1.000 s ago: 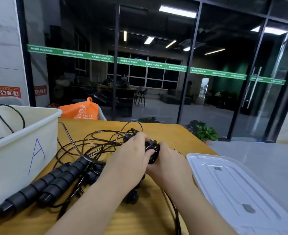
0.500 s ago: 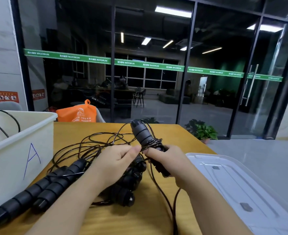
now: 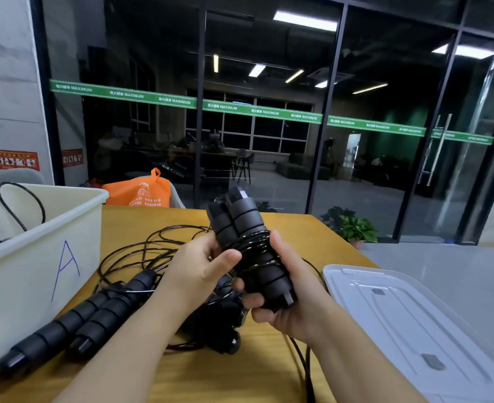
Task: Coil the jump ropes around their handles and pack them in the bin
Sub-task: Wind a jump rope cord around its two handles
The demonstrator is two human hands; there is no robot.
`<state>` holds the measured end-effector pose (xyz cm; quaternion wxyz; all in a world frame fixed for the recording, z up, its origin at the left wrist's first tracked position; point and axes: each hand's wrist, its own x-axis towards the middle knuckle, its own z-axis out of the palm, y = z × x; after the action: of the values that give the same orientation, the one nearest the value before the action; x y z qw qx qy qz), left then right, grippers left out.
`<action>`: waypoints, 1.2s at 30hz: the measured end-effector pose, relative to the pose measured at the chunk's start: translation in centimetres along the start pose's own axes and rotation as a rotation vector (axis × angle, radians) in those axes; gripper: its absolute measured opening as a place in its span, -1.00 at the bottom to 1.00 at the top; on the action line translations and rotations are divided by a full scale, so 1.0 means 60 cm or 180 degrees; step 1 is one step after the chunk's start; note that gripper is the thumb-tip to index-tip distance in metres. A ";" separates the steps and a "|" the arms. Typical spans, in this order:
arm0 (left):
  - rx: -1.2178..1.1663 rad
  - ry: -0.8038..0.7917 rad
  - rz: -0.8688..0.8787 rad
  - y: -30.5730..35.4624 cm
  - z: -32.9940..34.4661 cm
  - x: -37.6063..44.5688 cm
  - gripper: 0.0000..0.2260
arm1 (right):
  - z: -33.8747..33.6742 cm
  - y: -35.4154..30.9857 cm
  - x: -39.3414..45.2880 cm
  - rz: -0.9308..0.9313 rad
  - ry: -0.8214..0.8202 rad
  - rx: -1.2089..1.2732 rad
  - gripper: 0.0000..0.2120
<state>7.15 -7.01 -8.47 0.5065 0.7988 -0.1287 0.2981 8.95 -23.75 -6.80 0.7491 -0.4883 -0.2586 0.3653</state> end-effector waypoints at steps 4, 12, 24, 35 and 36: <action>-0.0351 -0.0092 -0.0062 0.002 -0.007 -0.004 -0.24 | 0.005 0.008 0.005 0.0410 -0.0269 0.0234 -0.39; -0.1314 -0.0074 -0.0749 0.008 -0.002 -0.005 -0.35 | 0.004 0.008 0.009 0.0868 0.0119 -0.0411 -0.10; 0.0246 0.1446 -0.1033 0.048 0.027 -0.002 -0.52 | 0.015 0.022 0.014 -0.0588 0.1622 -0.3393 -0.77; 0.1037 0.0375 -0.0198 0.071 0.050 -0.018 -0.27 | 0.013 0.020 0.015 -0.0865 0.2196 -0.3326 -0.65; 0.1116 0.0306 -0.0103 0.069 0.048 -0.020 -0.25 | 0.012 0.019 0.017 -0.0810 0.2036 -0.3129 -0.72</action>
<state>5.08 -11.54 -7.03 0.3699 0.8616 -0.0376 0.3456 8.67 -22.25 -7.54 0.5139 -0.8285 -0.2154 -0.0548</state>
